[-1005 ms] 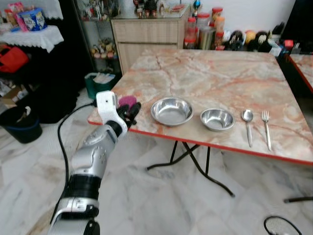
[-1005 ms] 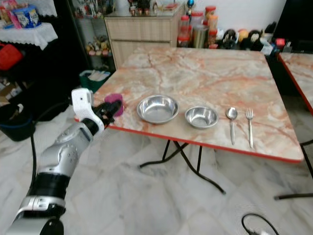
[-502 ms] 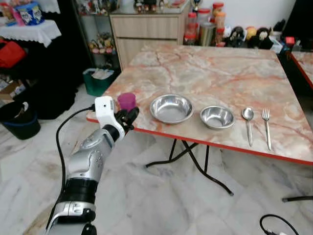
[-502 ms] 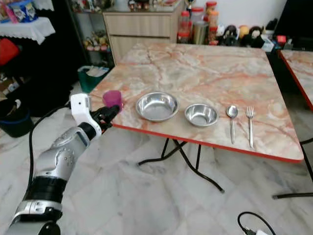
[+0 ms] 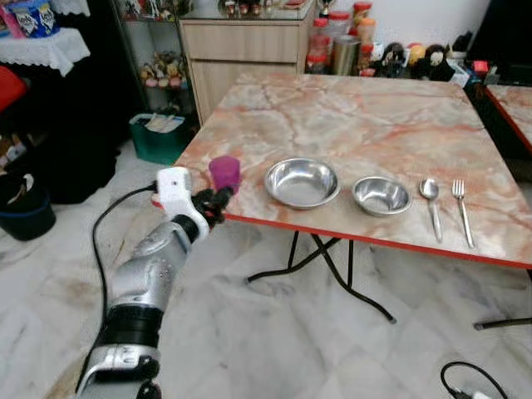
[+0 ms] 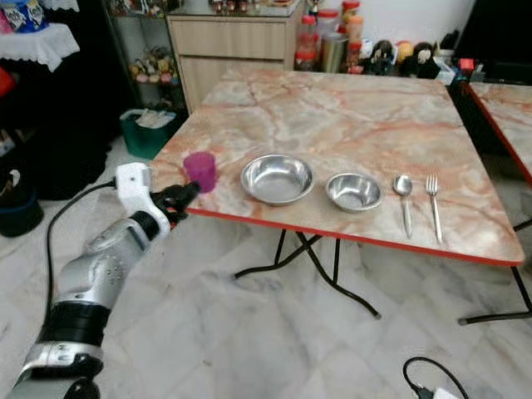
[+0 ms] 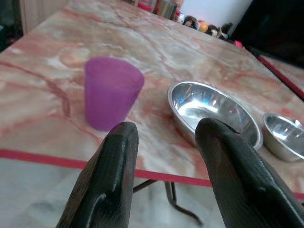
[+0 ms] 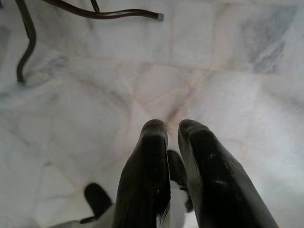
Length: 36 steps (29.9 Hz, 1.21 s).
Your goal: Setting the table
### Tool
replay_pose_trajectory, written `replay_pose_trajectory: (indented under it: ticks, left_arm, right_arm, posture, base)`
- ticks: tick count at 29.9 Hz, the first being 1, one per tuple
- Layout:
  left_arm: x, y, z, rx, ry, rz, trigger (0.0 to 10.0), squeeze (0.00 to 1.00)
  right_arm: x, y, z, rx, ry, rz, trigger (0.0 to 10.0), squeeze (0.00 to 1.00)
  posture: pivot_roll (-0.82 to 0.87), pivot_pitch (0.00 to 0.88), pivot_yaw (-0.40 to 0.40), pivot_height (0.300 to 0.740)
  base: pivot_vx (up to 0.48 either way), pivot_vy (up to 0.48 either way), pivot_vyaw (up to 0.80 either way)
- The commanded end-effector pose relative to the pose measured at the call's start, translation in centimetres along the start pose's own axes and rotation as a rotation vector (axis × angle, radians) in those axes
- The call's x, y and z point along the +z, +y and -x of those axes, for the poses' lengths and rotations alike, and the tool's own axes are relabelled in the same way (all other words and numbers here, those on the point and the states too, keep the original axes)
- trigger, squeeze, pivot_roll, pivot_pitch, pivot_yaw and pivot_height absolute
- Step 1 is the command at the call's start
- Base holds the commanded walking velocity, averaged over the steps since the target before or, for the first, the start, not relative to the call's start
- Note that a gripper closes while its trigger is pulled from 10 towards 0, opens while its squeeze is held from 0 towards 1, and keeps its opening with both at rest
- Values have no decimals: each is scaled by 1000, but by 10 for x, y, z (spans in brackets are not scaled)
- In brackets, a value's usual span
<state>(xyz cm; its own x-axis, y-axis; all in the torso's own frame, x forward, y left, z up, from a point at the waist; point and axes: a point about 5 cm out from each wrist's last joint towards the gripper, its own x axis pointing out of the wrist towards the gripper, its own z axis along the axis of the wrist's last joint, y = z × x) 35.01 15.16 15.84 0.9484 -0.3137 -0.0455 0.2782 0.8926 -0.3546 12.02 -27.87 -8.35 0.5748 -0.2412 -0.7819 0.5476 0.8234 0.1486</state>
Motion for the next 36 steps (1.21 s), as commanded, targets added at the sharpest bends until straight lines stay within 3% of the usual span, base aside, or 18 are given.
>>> replay_pose_trajectory:
  ticks: [1,5,20,36]
  left_arm:
    - [2,-11,-4,-30,-2,-2,10000,0]
    - [4,-11,-5,-31,-7,-5,10000,0]
    - [14,-19,-6,-51,-49,-33,10000,0]
    - [17,-27,-6,-74,-59,-41,10000,0]
  right_arm:
    - [-7,-7,3,-22,21,-14,10000,0]
    - [-6,-7,3,-20,9,-10,10000,0]
    - [-6,-6,3,-19,6,-17,10000,0]
    - [-6,-4,2,-9,3,-24,10000,0]
  posture:
    - [106,0,32,740]
    - [108,0,32,740]
    - [110,0,34,740]
    - [117,0,40,740]
  base:
    - [0,356,-650]
    - [0,330,-322]
    - [0,0,0]
    - [247,0,-157]
